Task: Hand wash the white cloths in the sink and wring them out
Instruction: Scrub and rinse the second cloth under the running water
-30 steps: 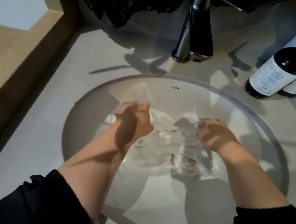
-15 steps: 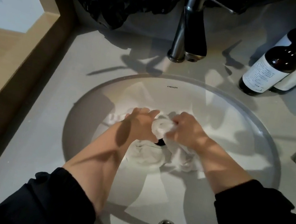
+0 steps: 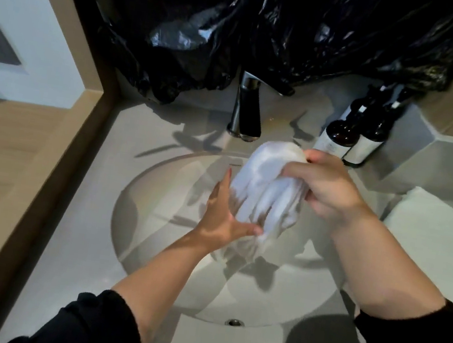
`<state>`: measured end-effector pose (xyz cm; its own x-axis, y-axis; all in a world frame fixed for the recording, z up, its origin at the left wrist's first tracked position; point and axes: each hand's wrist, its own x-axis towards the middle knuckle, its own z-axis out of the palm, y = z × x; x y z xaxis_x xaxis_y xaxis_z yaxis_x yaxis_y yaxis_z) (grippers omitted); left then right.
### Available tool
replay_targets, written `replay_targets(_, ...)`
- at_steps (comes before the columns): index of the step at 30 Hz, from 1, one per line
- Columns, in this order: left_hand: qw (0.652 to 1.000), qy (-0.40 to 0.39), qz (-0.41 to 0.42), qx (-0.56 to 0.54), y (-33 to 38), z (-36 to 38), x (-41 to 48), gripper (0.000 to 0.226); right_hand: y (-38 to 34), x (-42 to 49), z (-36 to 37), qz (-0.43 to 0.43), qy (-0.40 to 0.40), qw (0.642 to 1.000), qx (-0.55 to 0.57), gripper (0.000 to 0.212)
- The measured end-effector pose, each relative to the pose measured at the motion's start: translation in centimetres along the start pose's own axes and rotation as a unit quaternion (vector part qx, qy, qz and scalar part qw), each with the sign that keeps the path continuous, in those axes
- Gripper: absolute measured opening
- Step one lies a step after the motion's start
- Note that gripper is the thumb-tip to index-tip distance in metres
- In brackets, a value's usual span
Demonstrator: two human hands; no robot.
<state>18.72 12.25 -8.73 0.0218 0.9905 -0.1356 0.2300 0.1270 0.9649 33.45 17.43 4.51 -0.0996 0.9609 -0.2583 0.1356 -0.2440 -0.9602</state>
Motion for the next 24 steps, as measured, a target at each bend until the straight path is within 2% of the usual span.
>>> replay_targets(2,0.999,0.005,0.006,-0.044,0.7,0.9,-0.2,0.137,-0.6,-0.1,-0.1,0.022,-0.054,0.990,0.125,0.059)
replay_targets(3,0.998,0.003,0.023,-0.057,1.0,1.4,-0.1,0.126,-0.8,-0.3,0.0,0.037,-0.084,0.983,0.161,0.062)
replay_targets(6,0.998,-0.024,0.043,-0.049,1.9,0.9,0.5,0.084,-0.8,-0.4,-0.1,0.048,-0.159,0.962,0.216,0.044)
replay_targets(8,0.998,-0.063,0.023,0.014,1.7,-1.4,1.3,0.089,-0.2,0.0,-1.3,0.051,-0.155,0.967,0.197,0.038)
replay_targets(9,0.993,-0.094,0.001,0.067,1.3,-2.8,1.7,0.099,0.4,0.3,-2.0,0.059,-0.129,0.980,0.137,0.035)
replay_targets(11,0.967,-0.154,-0.062,0.195,0.1,-5.2,2.3,0.105,2.6,1.0,-3.6,0.088,-0.069,0.992,-0.063,0.025)
replay_targets(12,0.952,-0.164,-0.077,0.248,-0.5,-5.8,2.3,0.102,4.0,1.4,-4.1,0.094,-0.059,0.979,-0.169,0.018)
replay_targets(14,0.916,-0.136,-0.085,0.366,-2.1,-5.4,2.1,0.091,7.3,2.0,-3.7,0.091,-0.065,0.938,-0.329,0.017)
replay_targets(16,0.866,-0.109,-0.107,0.477,-4.3,-4.5,2.2,0.085,10.4,2.3,-1.5,0.095,-0.105,0.914,-0.380,0.015)
replay_targets(19,0.823,-0.158,-0.190,0.511,-7.0,-3.7,2.3,0.097,14.7,3.2,2.5,0.056,-0.168,0.884,-0.433,0.043)
replay_targets(21,0.782,-0.192,-0.177,0.566,-7.7,-3.6,2.2,0.110,17.0,3.8,4.6,0.019,-0.165,0.842,-0.513,0.066)
replay_targets(22,0.766,-0.194,-0.156,0.593,-7.9,-3.5,2.1,0.113,18.0,4.1,5.3,-0.029,-0.169,0.787,-0.592,0.073)
replay_targets(24,0.760,-0.174,-0.119,0.615,-8.2,-3.1,1.9,0.112,19.9,4.3,6.4,-0.142,-0.169,0.654,-0.724,0.075)
